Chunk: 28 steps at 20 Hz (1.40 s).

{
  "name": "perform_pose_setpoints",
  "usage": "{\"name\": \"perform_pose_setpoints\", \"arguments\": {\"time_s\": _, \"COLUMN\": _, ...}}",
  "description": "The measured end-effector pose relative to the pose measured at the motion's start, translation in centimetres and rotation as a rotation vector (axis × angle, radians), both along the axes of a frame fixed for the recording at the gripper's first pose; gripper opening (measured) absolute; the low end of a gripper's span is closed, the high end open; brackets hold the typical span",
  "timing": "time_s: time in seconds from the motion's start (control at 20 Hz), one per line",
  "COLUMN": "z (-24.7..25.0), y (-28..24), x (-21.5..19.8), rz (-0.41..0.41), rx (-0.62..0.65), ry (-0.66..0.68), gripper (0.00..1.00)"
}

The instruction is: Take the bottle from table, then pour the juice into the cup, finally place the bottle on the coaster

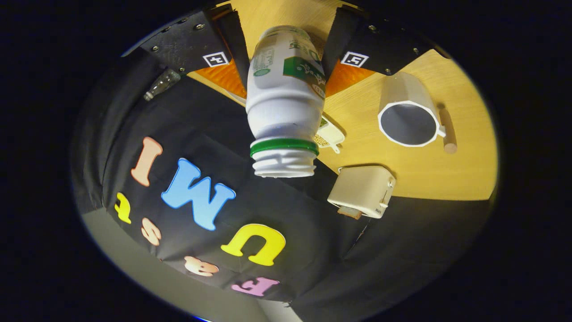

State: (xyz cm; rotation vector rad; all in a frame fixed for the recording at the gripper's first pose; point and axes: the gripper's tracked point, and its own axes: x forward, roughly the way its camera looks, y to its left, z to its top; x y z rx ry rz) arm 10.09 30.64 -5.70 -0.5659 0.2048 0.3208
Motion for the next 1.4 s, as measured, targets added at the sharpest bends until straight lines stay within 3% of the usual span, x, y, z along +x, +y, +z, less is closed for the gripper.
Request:
{"name": "perform_pose_setpoints", "arguments": {"time_s": 0.25, "z": -0.7, "y": -1.5, "x": 0.2, "rz": -0.024, "rx": 0.195, "ry": 0.090, "gripper": 0.76}}
{"name": "perform_pose_setpoints", "arguments": {"time_s": 0.5, "z": 0.4, "y": -2.6, "x": 0.6, "rz": -0.042, "rx": 0.297, "ry": 0.091, "gripper": 0.76}}
{"name": "perform_pose_setpoints", "arguments": {"time_s": 1.4, "z": 4.0, "y": -2.5, "x": 1.8, "rz": -0.052, "rx": 0.369, "ry": 0.043, "gripper": 0.76}}
